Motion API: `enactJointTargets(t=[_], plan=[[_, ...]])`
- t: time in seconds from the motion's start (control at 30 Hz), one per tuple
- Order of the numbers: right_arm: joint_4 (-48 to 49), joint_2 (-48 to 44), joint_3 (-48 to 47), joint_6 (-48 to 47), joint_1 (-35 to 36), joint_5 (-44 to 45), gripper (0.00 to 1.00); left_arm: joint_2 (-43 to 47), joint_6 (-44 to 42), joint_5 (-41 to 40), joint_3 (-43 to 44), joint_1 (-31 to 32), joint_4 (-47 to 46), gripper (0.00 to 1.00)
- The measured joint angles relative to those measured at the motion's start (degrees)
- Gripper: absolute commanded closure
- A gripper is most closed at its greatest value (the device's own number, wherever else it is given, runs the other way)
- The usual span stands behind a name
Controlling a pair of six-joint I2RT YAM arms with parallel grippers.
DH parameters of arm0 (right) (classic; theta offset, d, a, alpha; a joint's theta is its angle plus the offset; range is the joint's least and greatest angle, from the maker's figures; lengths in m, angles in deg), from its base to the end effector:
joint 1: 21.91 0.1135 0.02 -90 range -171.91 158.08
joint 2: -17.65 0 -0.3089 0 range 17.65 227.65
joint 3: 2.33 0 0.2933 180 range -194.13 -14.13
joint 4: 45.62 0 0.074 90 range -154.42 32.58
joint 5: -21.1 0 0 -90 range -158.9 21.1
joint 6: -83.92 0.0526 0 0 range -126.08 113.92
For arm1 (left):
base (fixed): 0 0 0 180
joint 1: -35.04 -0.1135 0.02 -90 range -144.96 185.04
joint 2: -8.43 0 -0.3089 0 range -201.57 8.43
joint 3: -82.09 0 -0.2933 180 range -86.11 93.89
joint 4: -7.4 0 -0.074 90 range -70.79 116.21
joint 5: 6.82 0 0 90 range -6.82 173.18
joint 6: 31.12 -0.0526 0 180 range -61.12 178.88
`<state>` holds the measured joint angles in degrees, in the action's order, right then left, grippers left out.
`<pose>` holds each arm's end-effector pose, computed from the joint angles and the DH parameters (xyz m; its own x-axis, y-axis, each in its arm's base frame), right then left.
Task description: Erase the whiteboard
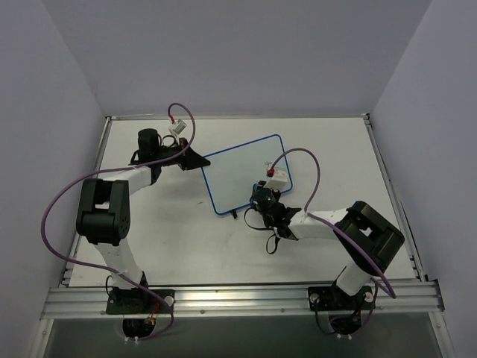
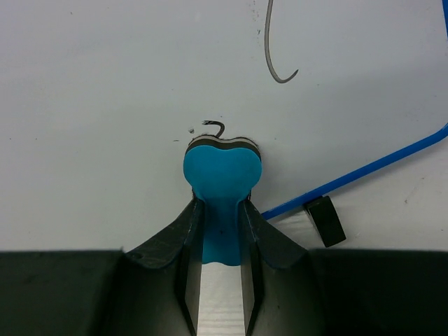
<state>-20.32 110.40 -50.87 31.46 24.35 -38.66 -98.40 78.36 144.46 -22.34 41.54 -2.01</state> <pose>0.2667 0.2404 0.1788 -0.3573 0.3880 -0.8496 -0.0972 0.8892 0.4470 0.4442 -0.0970 0.2200 -0.6365 -0.0888 -0.7662 0.6904 0.3773 -0.6172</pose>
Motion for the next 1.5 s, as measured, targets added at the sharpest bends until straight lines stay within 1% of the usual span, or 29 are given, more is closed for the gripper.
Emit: enactJointTargets(t=[0.13, 0.23, 0.37, 0.47, 0.6, 0.7, 0.8, 0.97, 1.07, 1.2, 1.4, 1.5], plan=[[-0.8, 0.0, -0.6, -0.9, -0.2, -0.2, 1.00, 0.1, 0.0, -0.1, 0.0, 0.1, 0.0, 0.98], [-3.5, 0.6, -2.8, -3.0, 0.1, 0.0, 1.00, 0.2, 0.0, -0.2, -0.1, 0.1, 0.0, 0.98], [-6.6, 2.9, -8.9, -6.1, 2.3, 1.4, 1.00, 0.2, 0.0, -0.4, -0.1, 0.0, 0.0, 0.98], [-7.0, 4.9, -14.9, -8.1, 3.4, 0.8, 1.00, 0.3, 0.0, -0.4, -0.1, 0.1, 0.1, 0.98], [-6.9, 5.1, -17.6, -9.9, 2.9, -0.1, 1.00, 0.5, -0.3, -0.4, -0.2, 0.3, 0.2, 0.98], [-6.7, 5.1, -17.1, -10.4, 0.5, -1.1, 1.00, 0.5, -0.4, -0.5, -0.2, 0.3, 0.2, 0.98], [-3.7, 3.7, -13.4, -10.1, -2.6, -2.9, 1.00, 0.5, -0.4, -1.2, -0.3, 0.3, 0.5, 0.98], [1.8, -1.2, -1.6, -6.9, -9.1, -4.3, 1.00, 0.5, -0.4, -1.0, -0.3, 0.3, 0.5, 0.98], [4.2, -2.7, 4.4, -4.5, -11.7, -4.4, 1.00, 0.7, -0.4, -1.1, -0.3, 0.3, 0.7, 0.98], [5.0, -2.7, 4.5, -4.1, -12.2, -4.5, 1.00, 1.0, -0.5, -1.1, -0.3, 0.3, 1.2, 0.98], [0.5, -0.6, -1.4, -4.7, -11.5, -4.7, 1.00, 1.4, -0.6, -1.5, -0.4, 0.0, 2.3, 0.98], [0.1, 0.6, -4.8, -4.8, -8.2, -3.7, 1.00, 1.4, -0.7, -1.5, -0.4, -0.1, 2.6, 0.98]])
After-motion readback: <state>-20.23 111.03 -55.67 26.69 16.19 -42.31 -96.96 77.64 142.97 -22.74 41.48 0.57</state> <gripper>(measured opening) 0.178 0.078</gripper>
